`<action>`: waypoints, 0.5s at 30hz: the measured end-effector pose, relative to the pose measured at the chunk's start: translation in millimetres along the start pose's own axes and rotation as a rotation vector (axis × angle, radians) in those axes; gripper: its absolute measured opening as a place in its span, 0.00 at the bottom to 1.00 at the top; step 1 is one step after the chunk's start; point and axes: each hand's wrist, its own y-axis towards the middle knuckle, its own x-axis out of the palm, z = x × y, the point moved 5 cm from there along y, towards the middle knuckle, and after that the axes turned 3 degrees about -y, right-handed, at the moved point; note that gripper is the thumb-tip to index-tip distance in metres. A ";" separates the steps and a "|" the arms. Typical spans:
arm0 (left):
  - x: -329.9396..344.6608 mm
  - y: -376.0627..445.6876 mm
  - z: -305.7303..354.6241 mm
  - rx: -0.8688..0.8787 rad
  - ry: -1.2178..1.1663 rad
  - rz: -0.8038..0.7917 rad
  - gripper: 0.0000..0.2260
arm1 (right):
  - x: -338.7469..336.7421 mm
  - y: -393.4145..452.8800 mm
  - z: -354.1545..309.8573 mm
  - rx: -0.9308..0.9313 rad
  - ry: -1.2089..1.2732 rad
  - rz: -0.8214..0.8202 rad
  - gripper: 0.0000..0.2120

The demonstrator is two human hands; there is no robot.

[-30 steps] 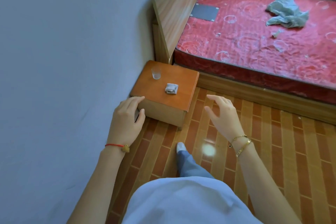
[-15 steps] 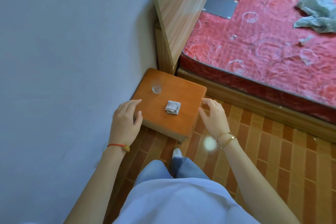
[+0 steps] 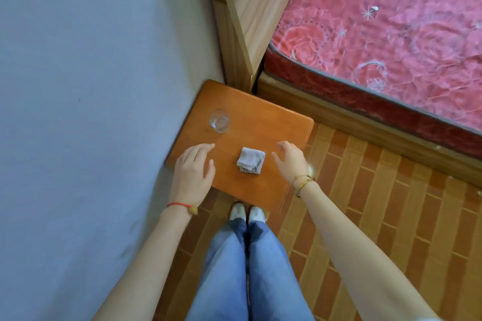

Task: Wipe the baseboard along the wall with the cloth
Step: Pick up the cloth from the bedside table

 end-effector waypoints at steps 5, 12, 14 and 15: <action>58.7 21.5 -33.1 -0.016 0.011 -0.028 0.16 | 69.1 46.3 25.0 0.066 0.007 -0.065 0.18; 107.4 26.4 -72.6 -0.074 0.025 -0.040 0.16 | 129.8 70.2 43.9 0.100 -0.063 -0.047 0.18; 113.7 24.7 -78.4 -0.080 0.027 -0.053 0.16 | 134.8 72.3 43.2 0.114 -0.046 -0.003 0.16; 115.7 23.8 -80.1 -0.079 0.029 -0.059 0.16 | 135.3 73.6 42.1 0.120 -0.034 0.009 0.14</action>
